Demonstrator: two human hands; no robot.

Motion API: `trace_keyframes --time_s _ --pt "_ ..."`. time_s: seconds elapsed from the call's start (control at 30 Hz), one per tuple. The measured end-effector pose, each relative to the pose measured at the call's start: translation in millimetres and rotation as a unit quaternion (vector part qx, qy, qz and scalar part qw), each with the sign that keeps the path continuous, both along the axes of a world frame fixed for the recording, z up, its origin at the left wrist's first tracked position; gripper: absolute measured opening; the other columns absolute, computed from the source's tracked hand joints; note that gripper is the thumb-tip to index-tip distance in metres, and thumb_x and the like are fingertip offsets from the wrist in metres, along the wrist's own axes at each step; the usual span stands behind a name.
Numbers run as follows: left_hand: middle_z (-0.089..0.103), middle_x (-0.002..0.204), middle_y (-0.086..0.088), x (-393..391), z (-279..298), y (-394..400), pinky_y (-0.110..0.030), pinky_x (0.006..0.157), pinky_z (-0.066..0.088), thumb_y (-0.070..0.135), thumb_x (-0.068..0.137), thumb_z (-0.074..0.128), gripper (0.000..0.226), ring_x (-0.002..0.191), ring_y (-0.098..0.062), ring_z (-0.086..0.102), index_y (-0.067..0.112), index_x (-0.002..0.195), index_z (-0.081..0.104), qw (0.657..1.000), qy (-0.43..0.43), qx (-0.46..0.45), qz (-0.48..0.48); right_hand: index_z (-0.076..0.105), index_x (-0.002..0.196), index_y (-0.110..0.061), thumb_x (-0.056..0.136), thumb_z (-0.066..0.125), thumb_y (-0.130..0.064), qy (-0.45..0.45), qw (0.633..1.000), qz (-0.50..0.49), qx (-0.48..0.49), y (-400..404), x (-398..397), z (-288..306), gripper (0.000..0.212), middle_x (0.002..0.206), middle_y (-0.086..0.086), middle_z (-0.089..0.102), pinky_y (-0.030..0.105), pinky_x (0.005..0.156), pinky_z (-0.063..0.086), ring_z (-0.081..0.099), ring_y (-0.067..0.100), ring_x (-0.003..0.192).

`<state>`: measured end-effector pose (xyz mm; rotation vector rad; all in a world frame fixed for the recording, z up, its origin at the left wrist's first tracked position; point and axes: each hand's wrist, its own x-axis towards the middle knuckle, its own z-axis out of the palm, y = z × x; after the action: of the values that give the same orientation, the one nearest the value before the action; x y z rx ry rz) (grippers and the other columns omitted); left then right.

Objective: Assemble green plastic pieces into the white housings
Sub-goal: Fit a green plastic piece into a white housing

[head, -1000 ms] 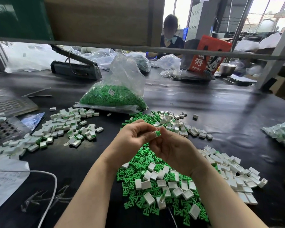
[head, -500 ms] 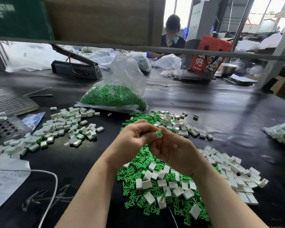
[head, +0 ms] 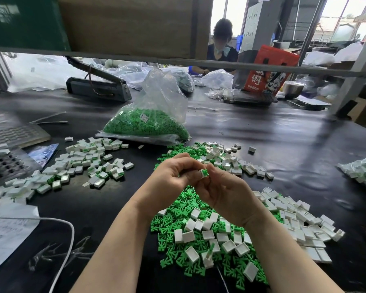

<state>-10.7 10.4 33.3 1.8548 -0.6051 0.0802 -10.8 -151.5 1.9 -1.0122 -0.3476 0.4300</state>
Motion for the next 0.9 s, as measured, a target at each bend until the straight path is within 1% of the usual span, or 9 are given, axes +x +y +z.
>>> trace_keyframes --time_s 0.13,0.23,0.33,0.47,0.63,0.77,0.9 --pt "0.049 0.081 0.005 -0.2 -0.3 0.1 -0.009 0.073 0.041 -0.004 0.090 0.061 0.012 0.073 0.006 0.053 -0.001 0.095 0.070 1.000 -0.001 0.003 -0.003 0.070 0.087 -0.011 0.085 0.058 -0.035 -0.004 1.000 0.004 -0.010 0.4 -0.5 0.2 0.027 0.069 0.004 0.057 0.018 0.059 0.045 0.050 0.012 0.061" --pt "0.051 0.083 0.004 -0.1 -0.2 -0.2 -0.012 0.074 0.042 -0.002 0.090 0.061 0.012 0.075 0.002 0.054 -0.001 0.097 0.071 1.000 0.007 -0.006 -0.002 0.070 0.089 -0.011 0.082 0.060 -0.038 0.002 1.000 0.000 -0.017 0.6 -1.1 1.4 0.029 0.072 0.004 0.055 0.021 0.065 0.045 0.050 0.013 0.065" --pt "0.050 0.082 0.004 -0.5 0.4 -1.4 -0.011 0.073 0.042 -0.003 0.089 0.061 0.011 0.073 0.003 0.053 0.002 0.093 0.071 1.000 0.004 -0.010 -0.003 0.074 0.086 -0.017 0.077 0.063 -0.040 -0.001 1.000 0.000 -0.025 0.8 -1.9 4.2 0.026 0.072 0.000 0.056 0.022 0.069 0.043 0.050 0.011 0.068" --pt "0.050 0.081 0.005 -0.6 -0.6 -2.2 -0.010 0.075 0.041 -0.002 0.089 0.062 0.011 0.074 0.005 0.053 0.004 0.091 0.071 1.000 -0.002 -0.006 -0.007 0.072 0.088 -0.017 0.080 0.059 -0.039 -0.009 1.000 0.000 -0.030 1.1 -2.4 4.6 0.027 0.070 0.000 0.055 0.021 0.062 0.039 0.047 0.011 0.063" --pt "0.050 0.081 0.004 0.1 -0.7 -2.7 -0.012 0.076 0.041 -0.002 0.088 0.062 0.011 0.075 0.003 0.052 0.003 0.092 0.071 1.000 -0.007 -0.001 -0.006 0.076 0.086 -0.023 0.084 0.055 -0.039 -0.029 0.999 0.010 -0.017 1.8 -0.7 2.2 0.027 0.069 -0.004 0.057 0.018 0.059 0.040 0.048 0.008 0.060" --pt "0.051 0.084 0.001 -0.1 -0.9 -1.5 -0.015 0.078 0.043 -0.002 0.089 0.062 0.011 0.078 0.000 0.053 -0.001 0.095 0.071 1.000 -0.010 0.005 -0.008 0.074 0.094 -0.016 0.084 0.058 -0.037 -0.022 1.000 0.016 -0.006 0.8 0.9 -0.1 0.029 0.072 -0.001 0.056 0.017 0.057 0.041 0.047 0.008 0.059" --pt "0.051 0.083 0.003 0.4 -1.7 -0.9 -0.018 0.079 0.045 -0.003 0.089 0.061 0.012 0.078 -0.003 0.054 -0.003 0.098 0.071 1.000 -0.003 0.007 -0.010 0.066 0.095 -0.008 0.083 0.058 -0.035 -0.020 1.000 0.019 -0.008 -0.1 1.0 -0.6 0.030 0.070 0.001 0.056 0.019 0.057 0.039 0.046 0.009 0.058"
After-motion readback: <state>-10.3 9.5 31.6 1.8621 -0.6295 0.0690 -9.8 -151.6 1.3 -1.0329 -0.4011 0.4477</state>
